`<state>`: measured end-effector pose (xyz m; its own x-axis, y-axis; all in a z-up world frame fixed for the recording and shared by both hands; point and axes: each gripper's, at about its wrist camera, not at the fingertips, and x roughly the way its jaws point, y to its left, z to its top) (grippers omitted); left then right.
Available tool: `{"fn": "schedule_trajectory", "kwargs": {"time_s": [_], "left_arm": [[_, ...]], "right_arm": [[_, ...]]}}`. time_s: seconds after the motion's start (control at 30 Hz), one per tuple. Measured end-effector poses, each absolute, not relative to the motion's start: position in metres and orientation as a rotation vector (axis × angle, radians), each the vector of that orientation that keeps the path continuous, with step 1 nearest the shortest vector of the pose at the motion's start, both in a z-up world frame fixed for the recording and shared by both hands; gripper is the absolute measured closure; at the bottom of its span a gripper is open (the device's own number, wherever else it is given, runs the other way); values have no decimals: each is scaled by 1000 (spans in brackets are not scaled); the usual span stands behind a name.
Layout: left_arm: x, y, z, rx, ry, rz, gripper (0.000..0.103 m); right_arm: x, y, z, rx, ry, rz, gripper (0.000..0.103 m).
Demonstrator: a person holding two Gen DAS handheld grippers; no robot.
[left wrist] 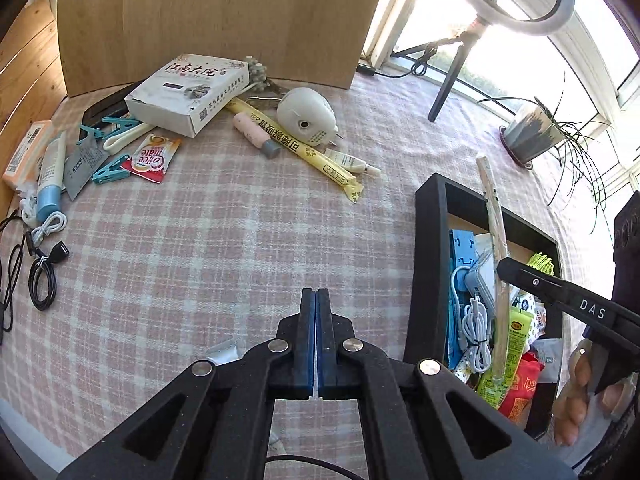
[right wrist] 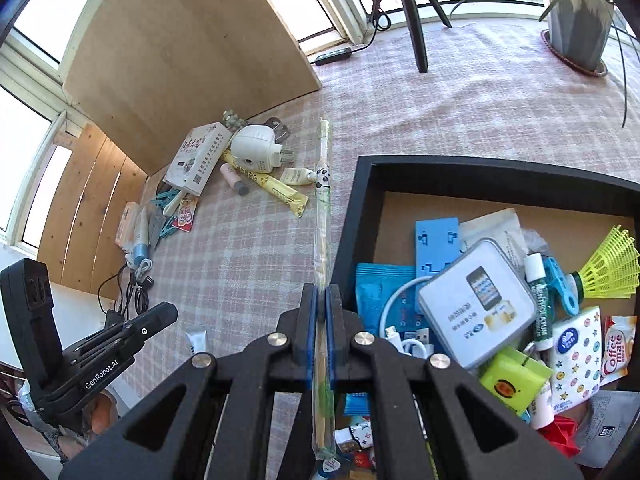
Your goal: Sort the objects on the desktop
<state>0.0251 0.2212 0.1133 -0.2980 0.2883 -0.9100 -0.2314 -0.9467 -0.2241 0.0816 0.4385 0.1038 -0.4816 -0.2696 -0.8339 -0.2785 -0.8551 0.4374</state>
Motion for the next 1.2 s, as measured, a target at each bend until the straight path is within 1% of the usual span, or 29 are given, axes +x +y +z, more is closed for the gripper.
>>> {"fn": "schedule_trajectory", "kwargs": {"time_s": [0.07,0.13,0.2,0.27,0.37,0.5,0.6,0.67,0.73,0.77,1.0,1.2], "left_arm": [[18,211,108,-1664,-75,2303,102],[8,196,97,-1737,-77,2283,97],[8,181,87,-1809,-93,2275,81],[13,170,74,-1871,-78,2249,77],[30,164,55,-1940,-35,2218,77],[50,169,31,-2026,-28,2134,77],[58,173,23,-2034,-6,2141,78],[61,174,23,-2014,1,2155,80],[63,173,23,-2003,-7,2158,86],[64,174,22,-1996,-16,2150,96],[77,182,26,-1952,-40,2134,97],[81,203,56,-1843,-12,2150,97]], "right_arm": [[94,452,105,-1565,867,2542,98],[105,464,107,-1539,878,2527,98],[111,473,106,-1524,872,2512,98],[115,480,102,-1521,878,2496,98],[121,484,98,-1524,880,2484,98],[125,485,95,-1531,876,2474,98],[126,485,94,-1534,876,2471,98],[128,485,96,-1529,873,2478,98],[130,485,97,-1524,874,2478,98],[130,486,98,-1521,877,2477,98],[141,492,101,-1497,901,2464,98],[158,508,107,-1465,928,2432,98]]}}
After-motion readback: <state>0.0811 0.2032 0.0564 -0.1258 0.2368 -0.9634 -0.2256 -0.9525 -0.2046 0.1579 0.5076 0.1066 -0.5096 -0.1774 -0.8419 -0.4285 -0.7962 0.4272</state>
